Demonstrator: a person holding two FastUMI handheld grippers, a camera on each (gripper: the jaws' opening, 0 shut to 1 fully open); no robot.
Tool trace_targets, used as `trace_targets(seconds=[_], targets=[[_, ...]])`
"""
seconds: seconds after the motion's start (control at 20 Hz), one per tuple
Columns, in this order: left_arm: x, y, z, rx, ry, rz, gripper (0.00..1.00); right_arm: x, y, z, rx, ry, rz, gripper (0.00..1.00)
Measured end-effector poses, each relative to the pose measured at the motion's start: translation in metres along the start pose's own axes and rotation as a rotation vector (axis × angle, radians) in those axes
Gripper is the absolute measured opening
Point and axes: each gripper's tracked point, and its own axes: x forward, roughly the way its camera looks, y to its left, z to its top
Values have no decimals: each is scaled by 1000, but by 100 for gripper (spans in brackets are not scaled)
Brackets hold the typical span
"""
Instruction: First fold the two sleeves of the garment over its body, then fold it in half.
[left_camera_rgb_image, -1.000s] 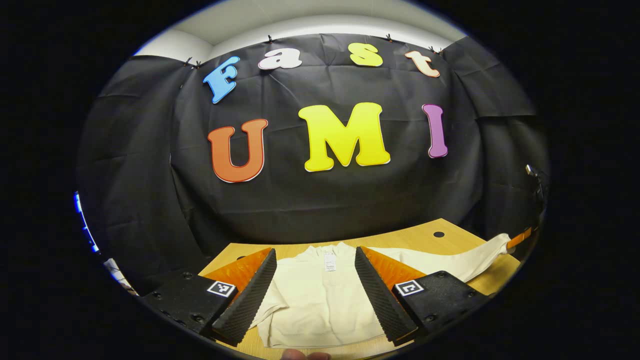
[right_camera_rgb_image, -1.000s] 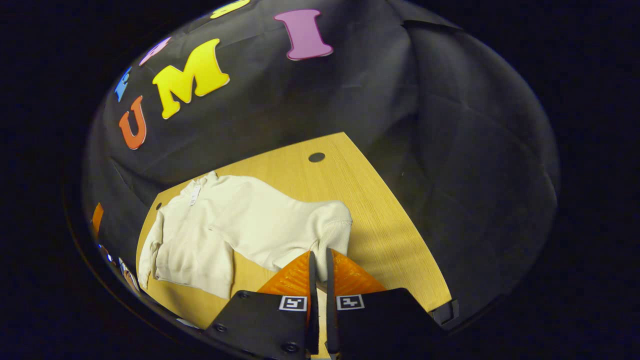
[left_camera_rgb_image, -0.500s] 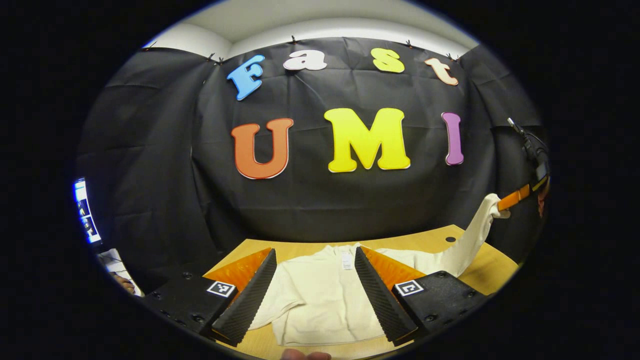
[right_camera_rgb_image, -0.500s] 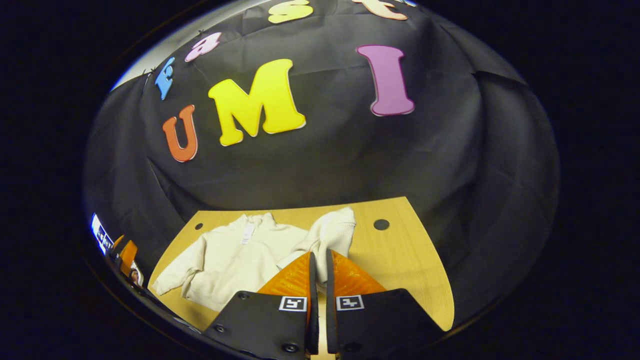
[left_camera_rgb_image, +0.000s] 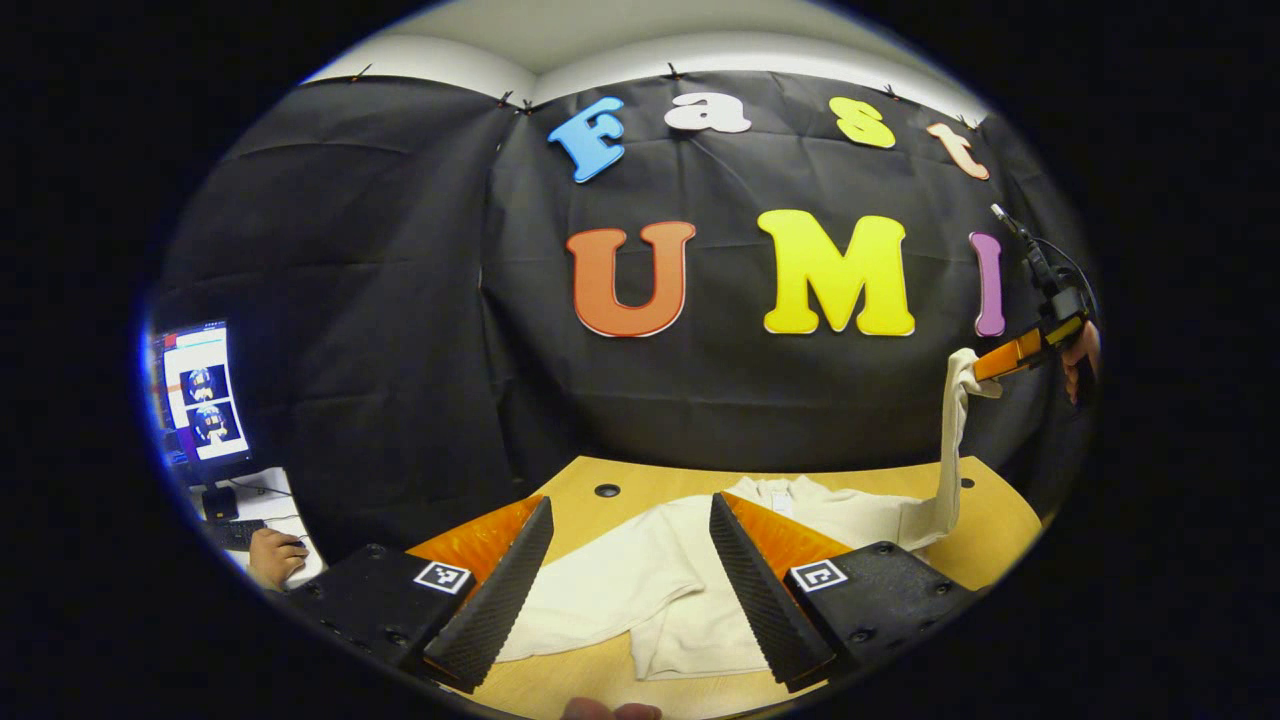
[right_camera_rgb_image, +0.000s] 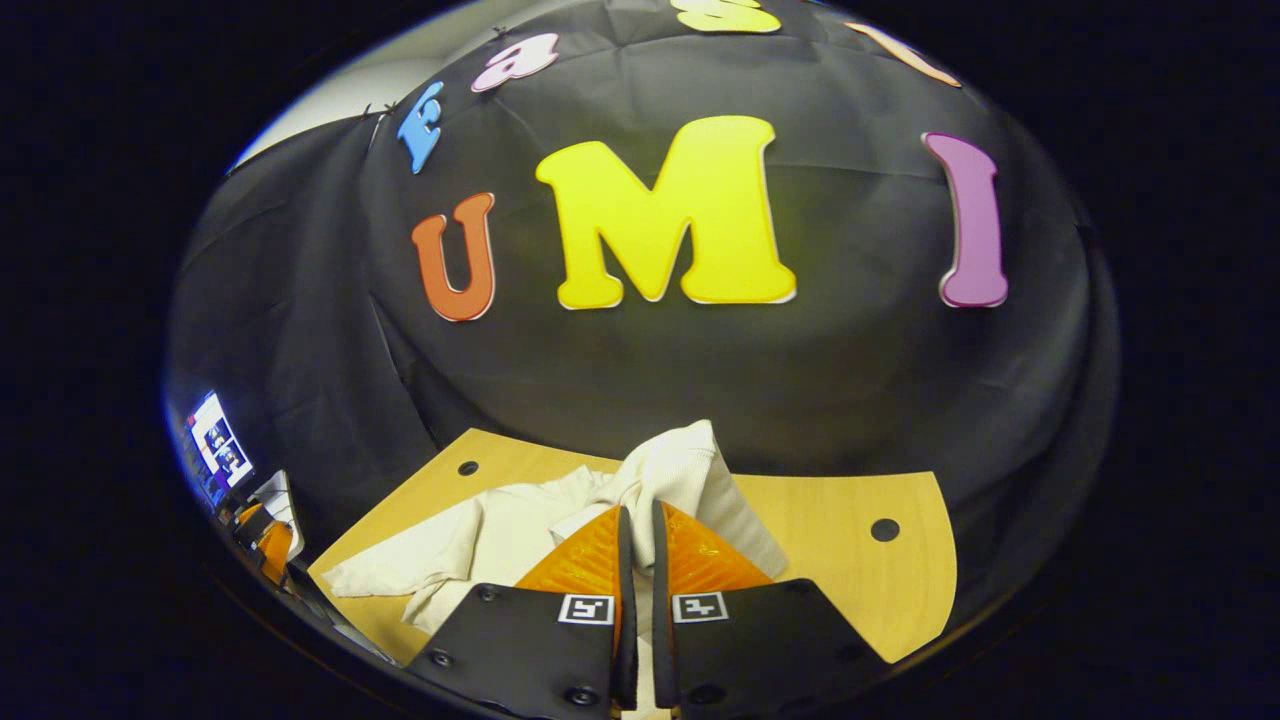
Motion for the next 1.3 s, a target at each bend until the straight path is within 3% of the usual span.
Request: trace_targets(seconds=[0.35,0.85,1.15,1.3], targets=[[-8,77,-18,-15,36,158,100,104,113,-25,-104,94,152,7],[-30,151,-51,-22,120,308,100,253,227,-142,-147,249,240,7],[-32,166,-60,-8,165,321,100,299,234,-195,-112,288,190,5],[-30,169,-66,-7,178,315,100,316,229,-209,-102,295,165,11]])
